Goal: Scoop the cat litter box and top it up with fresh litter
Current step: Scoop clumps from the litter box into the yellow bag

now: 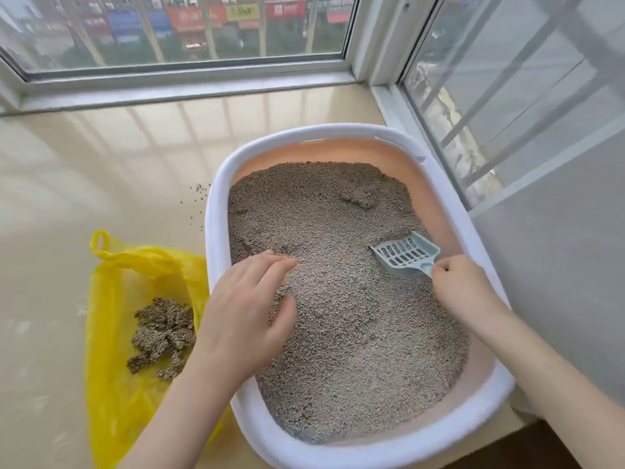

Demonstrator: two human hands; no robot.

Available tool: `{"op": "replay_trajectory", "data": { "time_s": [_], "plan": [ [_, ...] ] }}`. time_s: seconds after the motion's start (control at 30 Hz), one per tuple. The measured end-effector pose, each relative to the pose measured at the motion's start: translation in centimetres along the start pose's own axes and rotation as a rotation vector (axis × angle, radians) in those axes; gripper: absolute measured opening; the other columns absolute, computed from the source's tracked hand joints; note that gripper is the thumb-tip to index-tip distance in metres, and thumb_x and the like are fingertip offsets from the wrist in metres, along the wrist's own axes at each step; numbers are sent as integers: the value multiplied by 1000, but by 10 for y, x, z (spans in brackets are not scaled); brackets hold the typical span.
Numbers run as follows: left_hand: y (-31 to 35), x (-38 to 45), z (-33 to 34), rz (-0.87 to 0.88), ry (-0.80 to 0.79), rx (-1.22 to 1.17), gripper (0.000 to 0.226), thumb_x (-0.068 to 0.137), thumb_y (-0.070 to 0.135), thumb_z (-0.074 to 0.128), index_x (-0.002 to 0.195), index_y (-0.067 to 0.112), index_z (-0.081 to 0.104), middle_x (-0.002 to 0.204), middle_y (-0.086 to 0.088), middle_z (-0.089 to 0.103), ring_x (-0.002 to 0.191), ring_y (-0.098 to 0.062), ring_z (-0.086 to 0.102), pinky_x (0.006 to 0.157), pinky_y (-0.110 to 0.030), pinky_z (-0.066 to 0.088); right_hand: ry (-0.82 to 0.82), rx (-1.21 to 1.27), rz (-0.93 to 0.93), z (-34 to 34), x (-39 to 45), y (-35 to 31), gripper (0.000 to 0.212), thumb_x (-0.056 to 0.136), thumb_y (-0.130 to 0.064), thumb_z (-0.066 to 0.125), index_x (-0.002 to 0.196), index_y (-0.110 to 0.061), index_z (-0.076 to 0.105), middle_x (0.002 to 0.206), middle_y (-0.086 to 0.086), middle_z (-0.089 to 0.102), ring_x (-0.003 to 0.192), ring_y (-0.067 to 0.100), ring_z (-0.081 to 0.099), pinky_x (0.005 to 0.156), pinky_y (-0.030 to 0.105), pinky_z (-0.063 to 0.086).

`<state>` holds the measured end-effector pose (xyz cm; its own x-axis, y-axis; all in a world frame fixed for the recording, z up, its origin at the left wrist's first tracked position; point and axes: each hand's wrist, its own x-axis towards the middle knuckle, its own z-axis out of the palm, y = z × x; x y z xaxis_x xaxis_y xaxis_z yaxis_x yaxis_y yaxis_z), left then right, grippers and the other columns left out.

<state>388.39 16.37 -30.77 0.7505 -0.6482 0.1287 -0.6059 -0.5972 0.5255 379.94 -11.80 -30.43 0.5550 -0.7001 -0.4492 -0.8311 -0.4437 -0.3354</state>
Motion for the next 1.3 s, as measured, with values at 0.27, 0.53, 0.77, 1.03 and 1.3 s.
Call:
{"op": "replay_trajectory", "data": {
  "time_s": [0.27,0.53,0.77,1.03,1.3],
  "plan": [
    [1,2,-2,-38,-97,84,40,83,37,50,118,22,63,119,9,61,119,-13,53,102,-27,34,-94,280,-159,33,64,-76,26,98,-15,45,92,-7,68,63,5,54,46,15,36,44,26,28],
    [0,2,1,-49,-67,55,32,82,36,51,107,23,67,112,13,61,110,-11,57,95,-23,36,-71,712,-84,96,61,-100,31,100,-24,44,77,-11,61,55,-2,43,47,13,32,49,33,24],
    [0,1,-1,-52,-32,69,30,83,35,49,103,22,66,108,10,62,105,-12,57,93,-23,35,-76,695,-203,89,33,-90,31,99,-24,48,77,-7,63,52,-3,44,43,10,33,42,23,25],
    [0,-1,0,-47,-10,62,26,84,32,49,100,20,67,103,7,63,102,-12,56,89,-22,35,-179,599,-227,73,-24,-63,30,97,-23,52,77,-8,68,47,-8,45,40,7,31,37,16,23],
    [0,-4,-1,-47,-16,49,26,84,31,48,95,19,68,98,7,65,95,-14,59,84,-23,36,-133,608,-239,62,-67,-46,30,98,-24,51,77,-9,67,50,-7,47,41,7,33,38,17,24]
  ]
}}
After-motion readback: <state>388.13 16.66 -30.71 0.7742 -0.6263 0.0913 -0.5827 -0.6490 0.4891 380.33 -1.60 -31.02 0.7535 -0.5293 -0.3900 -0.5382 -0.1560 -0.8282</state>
